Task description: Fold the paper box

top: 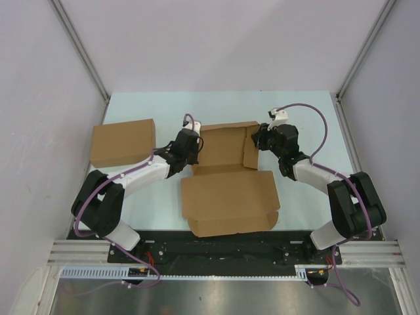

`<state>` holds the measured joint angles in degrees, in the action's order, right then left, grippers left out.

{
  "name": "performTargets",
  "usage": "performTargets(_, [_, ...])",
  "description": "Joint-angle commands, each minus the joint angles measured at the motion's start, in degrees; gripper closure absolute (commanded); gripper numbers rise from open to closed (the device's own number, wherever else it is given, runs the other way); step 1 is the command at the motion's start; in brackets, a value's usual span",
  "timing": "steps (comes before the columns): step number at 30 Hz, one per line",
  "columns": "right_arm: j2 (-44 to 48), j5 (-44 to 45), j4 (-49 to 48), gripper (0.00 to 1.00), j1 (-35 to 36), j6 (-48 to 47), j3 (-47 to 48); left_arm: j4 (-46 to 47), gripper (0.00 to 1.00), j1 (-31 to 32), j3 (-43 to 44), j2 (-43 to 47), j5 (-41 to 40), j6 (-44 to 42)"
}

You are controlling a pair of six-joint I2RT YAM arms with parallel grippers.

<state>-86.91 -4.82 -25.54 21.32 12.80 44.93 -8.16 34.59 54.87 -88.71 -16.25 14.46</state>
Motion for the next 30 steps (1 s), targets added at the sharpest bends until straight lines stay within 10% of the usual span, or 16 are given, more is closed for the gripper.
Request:
performTargets(1, [-2.2,0.7,4.3,0.78,2.7,1.2,1.4,4.8,1.00,1.9,1.1,2.4,8.6,-2.7])
performTargets(4, [-2.3,4.5,5.5,1.00,3.1,1.7,1.3,4.7,1.00,1.9,1.0,2.4,8.6,-2.5])
performTargets(8, [-2.3,7.0,6.5,1.00,4.3,1.5,1.4,4.6,1.00,2.0,1.0,2.6,8.7,-2.2])
performTargets(14, [-2.6,7.9,8.1,0.60,6.5,0.3,1.3,4.6,1.00,2.0,0.8,3.0,8.4,-2.2])
performTargets(19, [-4.1,10.7,9.6,0.58,9.3,0.0,1.3,4.2,1.00,2.0,0.6,3.3,8.3,-1.9])
performTargets(22, [-4.8,11.6,10.4,0.65,9.4,0.3,1.3,4.1,1.00,2.0,0.5,3.4,8.3,-1.8])
performTargets(26, [-5.5,14.0,11.6,1.00,9.6,1.3,1.1,4.1,1.00,2.1,0.6,3.2,8.3,-1.5])
performTargets(30, [-5.6,15.1,12.0,1.00,9.7,1.6,0.3,4.2,1.00,2.2,0.5,3.0,8.2,-1.2])
